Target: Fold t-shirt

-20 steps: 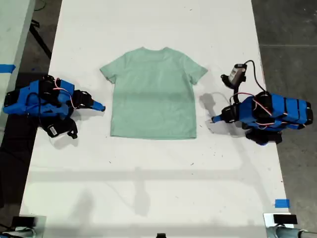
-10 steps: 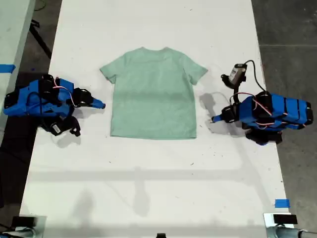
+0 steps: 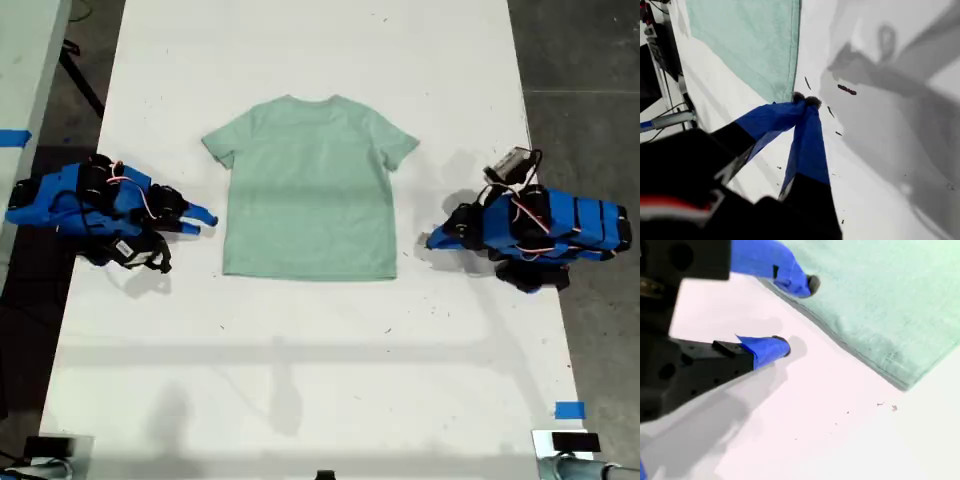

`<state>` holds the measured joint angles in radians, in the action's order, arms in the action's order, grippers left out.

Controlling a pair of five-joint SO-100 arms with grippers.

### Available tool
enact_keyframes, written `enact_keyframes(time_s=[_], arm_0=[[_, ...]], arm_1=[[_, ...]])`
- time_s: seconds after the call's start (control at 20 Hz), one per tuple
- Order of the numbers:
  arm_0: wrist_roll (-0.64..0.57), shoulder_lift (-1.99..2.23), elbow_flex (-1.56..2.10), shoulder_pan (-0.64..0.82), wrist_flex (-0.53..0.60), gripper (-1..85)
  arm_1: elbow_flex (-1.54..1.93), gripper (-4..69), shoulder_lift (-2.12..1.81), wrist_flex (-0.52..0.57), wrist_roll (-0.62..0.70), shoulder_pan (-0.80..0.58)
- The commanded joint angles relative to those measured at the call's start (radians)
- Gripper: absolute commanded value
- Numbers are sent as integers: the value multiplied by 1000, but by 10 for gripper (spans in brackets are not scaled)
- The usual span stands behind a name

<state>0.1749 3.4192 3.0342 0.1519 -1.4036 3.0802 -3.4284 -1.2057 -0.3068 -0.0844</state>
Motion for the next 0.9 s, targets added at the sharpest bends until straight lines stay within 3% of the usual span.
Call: enact_keyframes(time_s=[0.0,0.05,0.3,0.6,0.85], arm_0=[[2,5,-20,67,-3,38],[-72,5,-57,77,2,0],[-89,-46,-172,107,127,0],[-218,-571,-558,201,209,0],[-393,-877,-885,388,124,0]], arm_1=[[-20,-5,3,-5,-26,-18],[-43,-13,3,15,41,-15],[-184,-11,35,58,155,-101],[-663,-11,561,14,443,-313],[-1078,-11,959,-95,666,-511]])
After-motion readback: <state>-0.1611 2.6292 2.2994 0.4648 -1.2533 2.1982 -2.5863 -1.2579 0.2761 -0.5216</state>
